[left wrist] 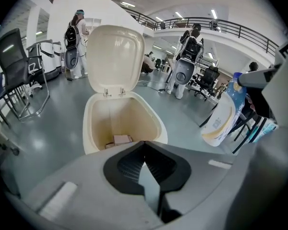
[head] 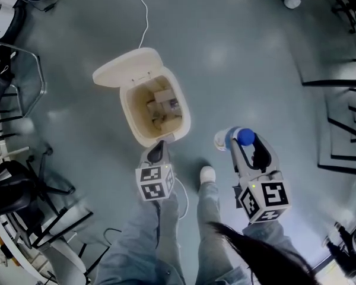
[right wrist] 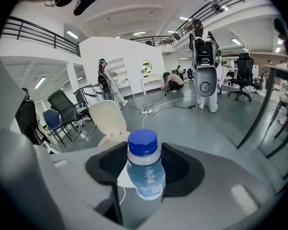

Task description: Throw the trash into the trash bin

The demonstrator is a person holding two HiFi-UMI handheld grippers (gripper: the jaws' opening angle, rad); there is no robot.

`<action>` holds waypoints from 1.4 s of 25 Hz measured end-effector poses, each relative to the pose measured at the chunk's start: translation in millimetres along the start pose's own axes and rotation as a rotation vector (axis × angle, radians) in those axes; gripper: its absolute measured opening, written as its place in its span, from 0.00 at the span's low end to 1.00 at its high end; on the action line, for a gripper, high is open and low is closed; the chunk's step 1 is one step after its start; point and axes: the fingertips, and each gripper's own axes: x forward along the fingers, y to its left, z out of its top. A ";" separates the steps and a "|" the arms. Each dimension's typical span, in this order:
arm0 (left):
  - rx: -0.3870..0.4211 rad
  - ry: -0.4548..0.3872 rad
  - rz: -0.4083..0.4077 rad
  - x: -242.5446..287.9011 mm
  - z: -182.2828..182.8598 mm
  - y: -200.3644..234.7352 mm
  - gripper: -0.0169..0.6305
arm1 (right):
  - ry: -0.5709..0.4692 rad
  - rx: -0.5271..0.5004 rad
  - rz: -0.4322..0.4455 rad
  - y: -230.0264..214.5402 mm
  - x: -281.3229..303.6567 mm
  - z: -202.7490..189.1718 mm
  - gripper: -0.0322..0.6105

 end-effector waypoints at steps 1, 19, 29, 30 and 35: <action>0.001 -0.008 0.002 -3.3 4.4 3.3 0.04 | -0.002 -0.002 -0.001 3.2 -0.4 2.6 0.40; 0.018 -0.242 0.058 -178.8 145.6 34.9 0.04 | 0.004 -0.120 0.094 98.3 -62.0 64.9 0.40; -0.029 -0.282 0.135 -226.4 149.0 75.2 0.04 | 0.020 -0.187 0.167 149.8 -52.5 85.5 0.40; -0.038 -0.283 0.145 -230.3 147.4 80.7 0.04 | 0.020 -0.196 0.179 156.0 -48.2 88.5 0.40; -0.064 -0.294 0.197 -246.4 140.6 111.7 0.04 | 0.023 -0.210 0.232 186.6 -21.3 98.4 0.40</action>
